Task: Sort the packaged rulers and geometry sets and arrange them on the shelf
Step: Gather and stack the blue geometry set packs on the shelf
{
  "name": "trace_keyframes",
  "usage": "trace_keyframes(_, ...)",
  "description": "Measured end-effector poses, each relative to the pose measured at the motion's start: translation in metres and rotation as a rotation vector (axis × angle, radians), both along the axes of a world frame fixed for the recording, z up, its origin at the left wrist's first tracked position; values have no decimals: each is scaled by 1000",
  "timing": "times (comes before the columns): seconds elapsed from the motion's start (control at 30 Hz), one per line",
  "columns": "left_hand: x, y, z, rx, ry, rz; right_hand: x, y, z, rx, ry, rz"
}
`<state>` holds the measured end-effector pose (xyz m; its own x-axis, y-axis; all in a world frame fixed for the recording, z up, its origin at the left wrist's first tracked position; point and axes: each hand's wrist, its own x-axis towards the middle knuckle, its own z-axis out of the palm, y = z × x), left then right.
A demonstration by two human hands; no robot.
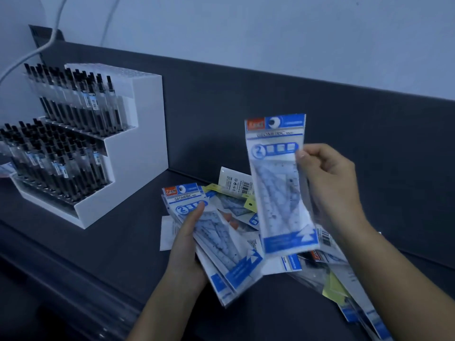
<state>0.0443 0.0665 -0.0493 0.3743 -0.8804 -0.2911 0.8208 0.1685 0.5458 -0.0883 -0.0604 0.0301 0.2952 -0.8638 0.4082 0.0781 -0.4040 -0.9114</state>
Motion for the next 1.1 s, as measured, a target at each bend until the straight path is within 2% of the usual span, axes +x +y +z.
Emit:
trace_keyframes(0.03, -2, 1, 2, -16, -1, -18, 8, 6, 0, 118, -33, 68)
trace_keyframes(0.17, -8, 2, 4, -67, 42, -107, 36, 33, -21, 141, 356, 229)
trace_keyframes(0.23, -9, 2, 4, -111, 51, -84, 45, 40, -36, -24, 475, 220)
trace_keyframes(0.3, -8, 2, 1, -133, 15, -103, 51, 39, -48, -341, 664, 88)
trace_keyframes(0.37, -9, 3, 2, -134, -24, -118, 55, 42, -53, -481, 685, 13)
trace_keyframes(0.43, -11, 4, 3, -119, -84, -100, 54, 46, -56, -314, 548, 72)
trace_keyframes(0.53, -13, 5, 5, -113, -81, -29, 47, 48, -54, 140, 392, 317)
trace_keyframes(0.63, -13, 6, 10, -158, -92, 80, 29, 46, -52, 420, 484, 550)
trace_keyframes(0.73, -16, 5, 13, -136, -158, 124, 8, 44, -53, 565, 522, 698)
trace_keyframes(0.83, -22, -2, 17, -62, -219, 193, -12, 41, -53, 653, 404, 624)
trace_keyframes(0.97, -36, -20, 23, 29, -230, 264, -46, 28, -56, 858, 81, 416)
trace_keyframes(1.03, -51, -30, 22, 76, -217, 234, -67, 27, -56, 946, -56, 391)
trace_keyframes(1.1, -70, -39, 19, 99, -210, 153, -83, 30, -58, 936, -97, 410)
